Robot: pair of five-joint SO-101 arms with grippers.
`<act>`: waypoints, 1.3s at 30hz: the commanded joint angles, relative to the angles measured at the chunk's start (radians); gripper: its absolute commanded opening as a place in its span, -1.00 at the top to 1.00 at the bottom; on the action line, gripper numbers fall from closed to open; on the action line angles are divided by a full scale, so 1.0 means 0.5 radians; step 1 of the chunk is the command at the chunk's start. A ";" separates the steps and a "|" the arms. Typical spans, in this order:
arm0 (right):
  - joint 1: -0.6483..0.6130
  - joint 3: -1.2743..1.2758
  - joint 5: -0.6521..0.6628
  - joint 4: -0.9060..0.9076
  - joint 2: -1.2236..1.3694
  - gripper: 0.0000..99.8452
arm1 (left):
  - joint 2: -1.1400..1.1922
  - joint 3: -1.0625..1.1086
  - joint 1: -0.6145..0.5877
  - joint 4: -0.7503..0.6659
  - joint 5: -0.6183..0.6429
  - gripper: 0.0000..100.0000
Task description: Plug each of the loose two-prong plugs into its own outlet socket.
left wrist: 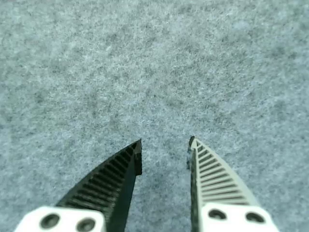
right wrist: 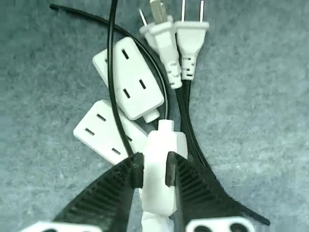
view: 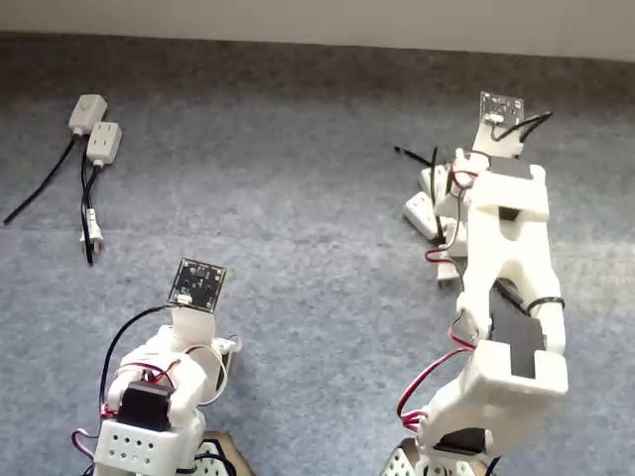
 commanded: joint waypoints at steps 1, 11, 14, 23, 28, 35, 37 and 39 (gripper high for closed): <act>0.044 -0.118 0.135 -0.017 -0.008 0.80 | -0.008 0.032 0.020 0.009 -0.006 0.67; -0.014 -0.118 0.138 0.112 -0.008 0.46 | -0.008 0.032 0.020 0.009 -0.006 0.67; -0.048 -0.115 0.135 0.133 0.002 0.46 | -0.008 0.032 0.020 0.009 -0.006 0.67; -0.115 0.137 0.138 -0.118 0.041 0.46 | -0.008 0.032 0.020 0.009 -0.006 0.67; -0.087 0.143 0.135 -0.121 0.048 0.47 | -0.008 0.032 0.020 0.009 -0.006 0.67; -0.091 0.140 0.135 -0.124 0.048 0.65 | -0.008 0.032 0.020 0.009 -0.006 0.67; -0.084 0.140 0.138 -0.124 0.048 0.78 | -0.008 0.032 0.020 0.009 -0.006 0.67; -0.072 0.146 0.141 -0.143 0.048 0.85 | -0.008 0.032 0.020 0.009 -0.006 0.67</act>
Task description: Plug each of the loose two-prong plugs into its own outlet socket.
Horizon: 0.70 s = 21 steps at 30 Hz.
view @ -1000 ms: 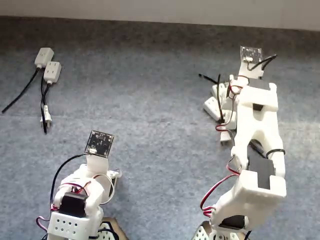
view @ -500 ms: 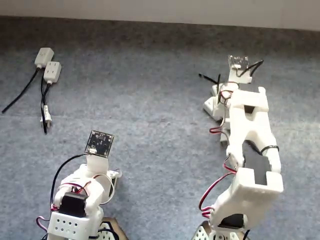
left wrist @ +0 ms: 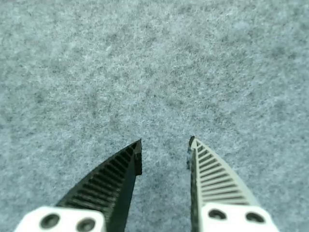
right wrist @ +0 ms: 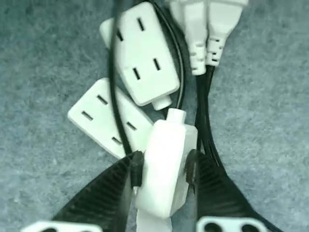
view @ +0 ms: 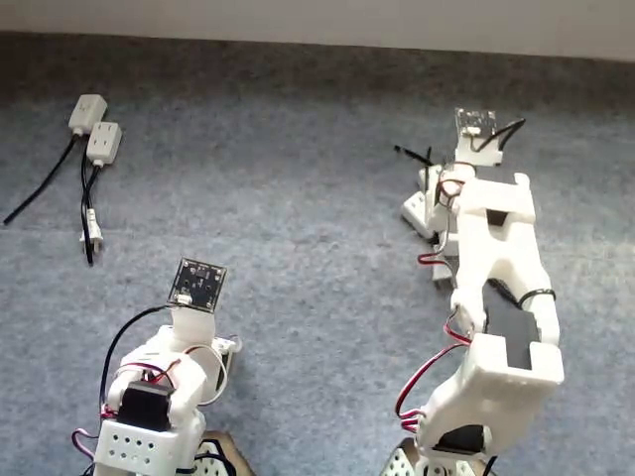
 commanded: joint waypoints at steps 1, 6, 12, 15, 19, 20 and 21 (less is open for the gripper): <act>0.014 -0.002 0.025 -0.078 -0.026 0.86 | -0.008 0.032 0.020 0.009 -0.006 0.67; 0.069 0.005 0.031 -0.143 -0.023 0.86 | -0.008 0.032 0.020 0.009 -0.006 0.67; 0.078 -0.008 0.031 -0.127 -0.041 0.87 | -0.008 0.032 0.020 0.009 -0.006 0.67; 0.038 -0.115 0.031 0.008 -0.057 0.87 | -0.008 0.032 0.020 0.009 -0.006 0.67; -0.155 -0.321 0.025 0.373 -0.133 0.87 | -0.008 0.032 0.020 0.009 -0.006 0.67; -0.222 -0.364 0.025 0.462 -0.164 0.87 | -0.008 0.032 0.020 0.009 -0.006 0.67; -0.296 -0.397 0.025 0.539 -0.198 0.87 | -0.008 0.032 0.020 0.009 -0.006 0.67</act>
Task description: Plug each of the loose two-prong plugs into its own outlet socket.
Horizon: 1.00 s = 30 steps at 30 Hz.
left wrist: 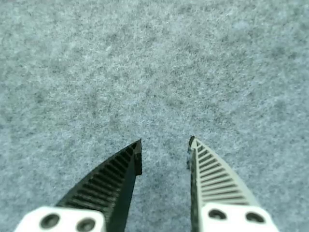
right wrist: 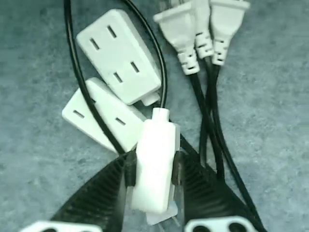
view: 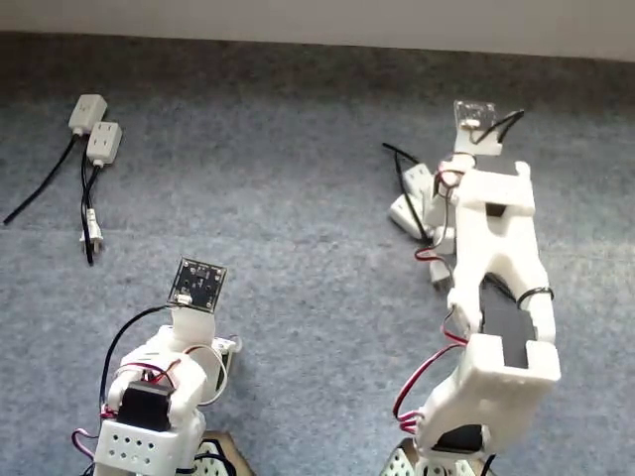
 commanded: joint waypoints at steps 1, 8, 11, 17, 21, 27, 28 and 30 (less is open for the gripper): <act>-0.275 -0.198 0.015 0.281 -0.207 0.87 | -0.008 0.032 0.020 0.009 -0.006 0.67; -0.741 -0.204 0.000 0.428 -0.308 0.87 | -0.008 0.032 0.020 0.009 -0.006 0.67; -0.809 -0.164 -0.129 0.413 -0.302 0.87 | -0.008 0.032 0.020 0.009 -0.006 0.67; -0.922 0.106 -0.157 0.315 -0.308 0.87 | -0.008 0.032 0.020 0.009 -0.006 0.67; -1.069 0.367 -0.157 0.124 -0.308 0.86 | -0.008 0.032 0.020 0.009 -0.006 0.67; -1.122 0.499 -0.153 0.041 -0.321 0.85 | -0.008 0.032 0.020 0.009 -0.006 0.67; -1.122 0.486 -0.153 0.044 -0.321 0.81 | -0.008 0.032 0.020 0.009 -0.006 0.67; -1.122 0.480 -0.163 0.048 -0.321 0.67 | -0.008 0.032 0.020 0.009 -0.006 0.67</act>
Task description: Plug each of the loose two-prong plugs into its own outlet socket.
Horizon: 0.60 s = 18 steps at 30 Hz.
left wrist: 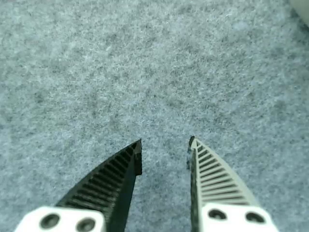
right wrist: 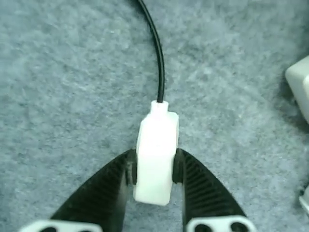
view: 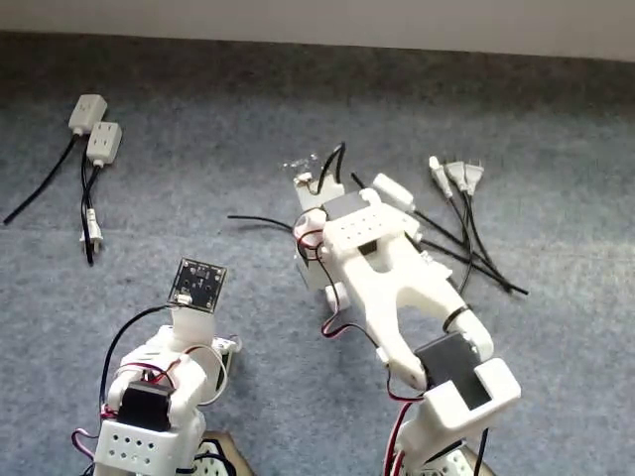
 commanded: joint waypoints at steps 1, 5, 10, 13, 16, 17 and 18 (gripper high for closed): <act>-0.029 -0.035 -0.025 -0.023 -0.097 0.59 | -0.008 0.032 0.020 0.009 -0.006 0.67; -0.026 -0.051 -0.018 -0.038 -0.112 0.46 | -0.008 0.032 0.020 0.009 -0.006 0.67; 0.087 -0.121 -0.018 -0.044 -0.311 0.46 | -0.008 0.032 0.020 0.009 -0.006 0.67; 0.259 -0.109 -0.018 -0.121 -0.410 0.46 | -0.008 0.032 0.020 0.009 -0.006 0.67; 0.413 -0.035 -0.015 -0.161 -0.385 0.46 | -0.008 0.032 0.020 0.009 -0.006 0.67; 0.440 0.005 -0.015 -0.198 -0.367 0.46 | -0.008 0.032 0.020 0.009 -0.006 0.67; 0.450 0.063 -0.015 -0.235 -0.342 0.46 | -0.008 0.032 0.020 0.009 -0.006 0.67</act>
